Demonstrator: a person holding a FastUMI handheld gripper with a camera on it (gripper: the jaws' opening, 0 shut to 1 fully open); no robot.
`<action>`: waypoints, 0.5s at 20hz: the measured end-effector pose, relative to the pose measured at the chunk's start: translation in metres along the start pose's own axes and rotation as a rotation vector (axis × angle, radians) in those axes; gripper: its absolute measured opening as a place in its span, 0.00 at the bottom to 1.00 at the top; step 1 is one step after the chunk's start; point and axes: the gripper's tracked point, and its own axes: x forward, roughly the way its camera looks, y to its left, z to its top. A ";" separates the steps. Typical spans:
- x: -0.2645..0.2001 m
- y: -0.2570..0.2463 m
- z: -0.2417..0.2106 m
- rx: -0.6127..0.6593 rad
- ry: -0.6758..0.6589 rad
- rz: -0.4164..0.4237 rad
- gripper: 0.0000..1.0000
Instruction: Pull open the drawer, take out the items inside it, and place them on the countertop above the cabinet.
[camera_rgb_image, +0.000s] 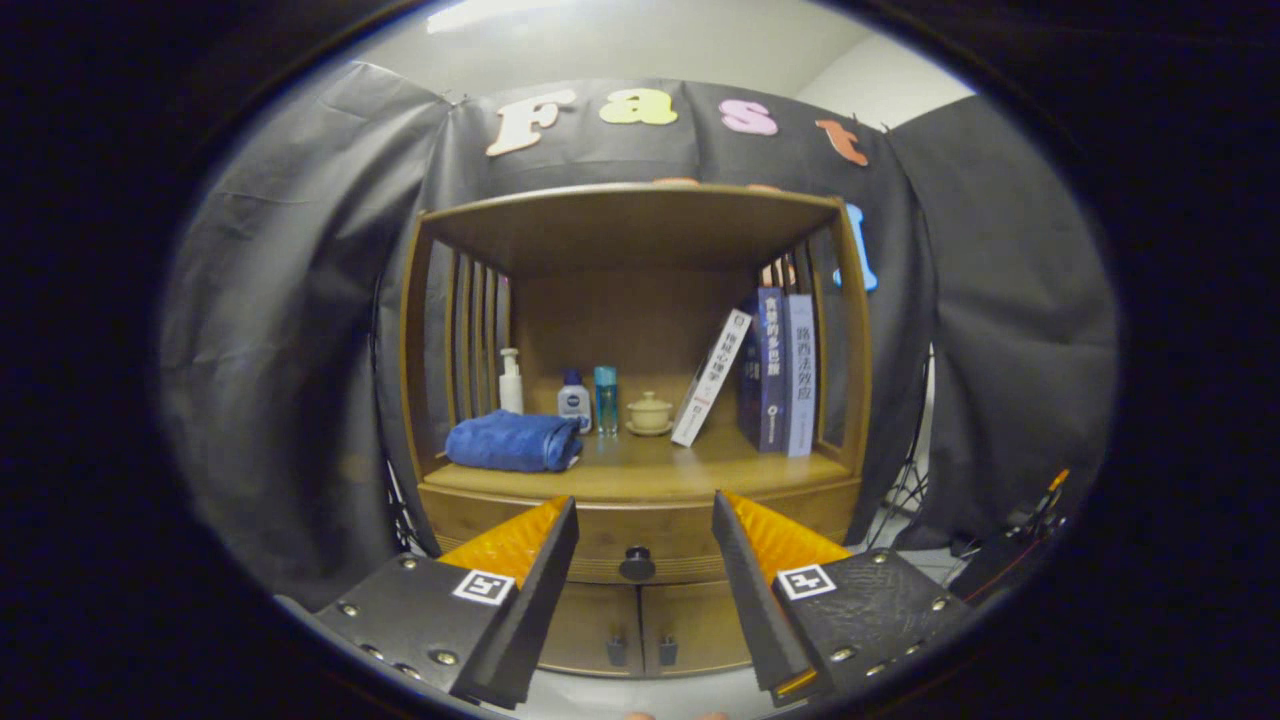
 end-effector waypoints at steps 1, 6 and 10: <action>0.011 0.004 -0.011 0.004 0.023 0.006 0.81; 0.063 0.004 -0.076 0.041 0.149 -0.016 0.81; 0.095 -0.001 -0.117 0.026 0.235 -0.023 0.81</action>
